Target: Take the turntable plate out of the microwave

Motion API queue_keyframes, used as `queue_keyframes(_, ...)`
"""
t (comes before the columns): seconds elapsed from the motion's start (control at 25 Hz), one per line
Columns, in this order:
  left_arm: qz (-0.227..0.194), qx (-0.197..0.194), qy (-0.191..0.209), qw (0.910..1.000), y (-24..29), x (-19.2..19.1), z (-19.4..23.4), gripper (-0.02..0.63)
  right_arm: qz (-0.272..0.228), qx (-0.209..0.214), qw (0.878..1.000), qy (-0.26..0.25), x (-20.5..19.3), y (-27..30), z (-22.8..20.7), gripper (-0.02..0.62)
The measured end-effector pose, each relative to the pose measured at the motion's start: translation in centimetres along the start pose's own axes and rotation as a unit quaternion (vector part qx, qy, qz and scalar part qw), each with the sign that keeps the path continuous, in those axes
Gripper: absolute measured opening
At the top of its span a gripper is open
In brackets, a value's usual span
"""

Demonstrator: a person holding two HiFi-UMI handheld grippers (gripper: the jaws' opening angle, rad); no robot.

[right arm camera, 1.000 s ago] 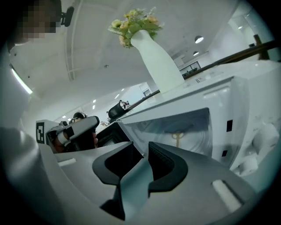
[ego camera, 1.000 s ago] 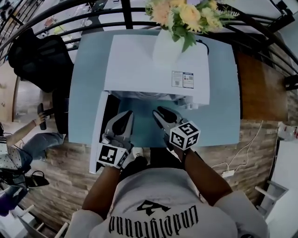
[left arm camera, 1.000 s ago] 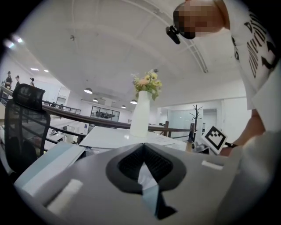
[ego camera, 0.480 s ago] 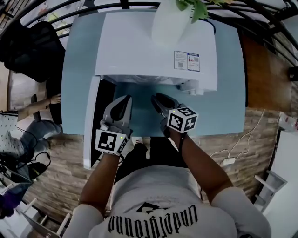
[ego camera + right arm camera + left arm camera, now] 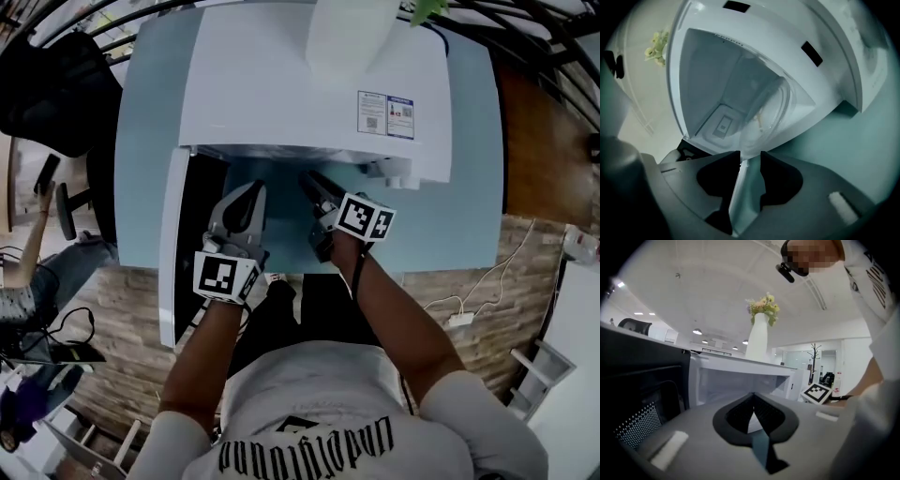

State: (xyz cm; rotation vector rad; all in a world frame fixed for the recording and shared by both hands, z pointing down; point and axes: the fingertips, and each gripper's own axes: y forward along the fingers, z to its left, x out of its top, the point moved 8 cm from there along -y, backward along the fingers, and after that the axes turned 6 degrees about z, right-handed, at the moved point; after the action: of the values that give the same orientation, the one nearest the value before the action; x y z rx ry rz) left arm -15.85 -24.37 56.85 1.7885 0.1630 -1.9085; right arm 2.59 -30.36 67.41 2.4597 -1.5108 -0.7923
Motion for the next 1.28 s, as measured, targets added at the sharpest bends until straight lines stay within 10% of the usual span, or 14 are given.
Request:
queue_keyframes(0.64, 0.016, 0.020, -0.034, 0.9991, 0.2, -2.2, 1.2, 0.051, -0.082, 0.044, 0.977, 0.193, 0.1, 3.7, -2.6, 0.126)
queue_keyframes(1.28, 0.034, 0.018, -0.088, 0.9954, 0.0, -4.1, 1.1, 0.051, -0.116, 0.039, 0.970, 0.209, -0.6, 3.2, -2.3, 0.040)
